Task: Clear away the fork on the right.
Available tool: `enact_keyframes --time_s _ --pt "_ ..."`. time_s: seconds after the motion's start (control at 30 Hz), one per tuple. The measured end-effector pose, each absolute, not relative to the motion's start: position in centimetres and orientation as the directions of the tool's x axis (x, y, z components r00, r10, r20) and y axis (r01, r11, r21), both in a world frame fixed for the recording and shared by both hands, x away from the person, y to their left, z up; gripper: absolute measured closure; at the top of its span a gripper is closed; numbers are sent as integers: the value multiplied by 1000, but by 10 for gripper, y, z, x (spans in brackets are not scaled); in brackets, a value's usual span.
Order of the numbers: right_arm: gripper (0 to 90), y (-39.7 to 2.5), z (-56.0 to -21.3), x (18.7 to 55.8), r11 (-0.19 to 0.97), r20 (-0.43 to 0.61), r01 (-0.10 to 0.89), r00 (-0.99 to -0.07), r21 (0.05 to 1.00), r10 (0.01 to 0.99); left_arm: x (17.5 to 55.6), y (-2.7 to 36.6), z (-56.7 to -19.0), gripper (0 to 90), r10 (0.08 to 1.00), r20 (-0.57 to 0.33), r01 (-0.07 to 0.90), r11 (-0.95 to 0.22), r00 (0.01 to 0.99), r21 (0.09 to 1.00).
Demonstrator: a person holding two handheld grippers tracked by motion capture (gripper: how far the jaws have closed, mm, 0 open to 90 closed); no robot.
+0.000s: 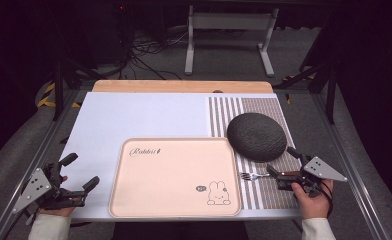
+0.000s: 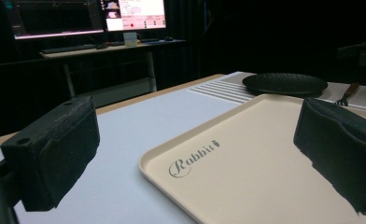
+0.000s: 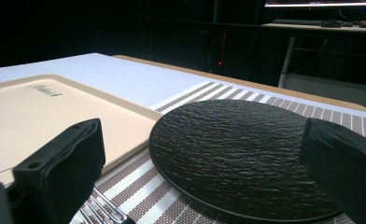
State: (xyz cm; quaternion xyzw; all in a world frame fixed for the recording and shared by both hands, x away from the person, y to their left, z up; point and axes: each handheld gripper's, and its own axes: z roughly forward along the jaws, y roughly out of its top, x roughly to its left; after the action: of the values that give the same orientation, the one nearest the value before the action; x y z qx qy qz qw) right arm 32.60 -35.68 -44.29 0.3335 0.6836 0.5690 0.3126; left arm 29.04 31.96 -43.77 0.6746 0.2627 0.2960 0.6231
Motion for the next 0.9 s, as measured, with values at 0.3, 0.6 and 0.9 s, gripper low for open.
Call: enact_keyframes --time_s 0.3,0.6,0.9 --pt "11 -358 -444 324 137 -49 108 -582 985 811 292 318 -437 8 721 75 -16 -88 689 996" --pt "16 -359 -441 324 132 -42 113 -580 985 813 292 318 -437 8 722 74 -15 -89 688 996" --pt "17 -355 -433 333 152 -34 145 -604 978 796 292 318 -438 8 724 73 -12 -89 686 996"
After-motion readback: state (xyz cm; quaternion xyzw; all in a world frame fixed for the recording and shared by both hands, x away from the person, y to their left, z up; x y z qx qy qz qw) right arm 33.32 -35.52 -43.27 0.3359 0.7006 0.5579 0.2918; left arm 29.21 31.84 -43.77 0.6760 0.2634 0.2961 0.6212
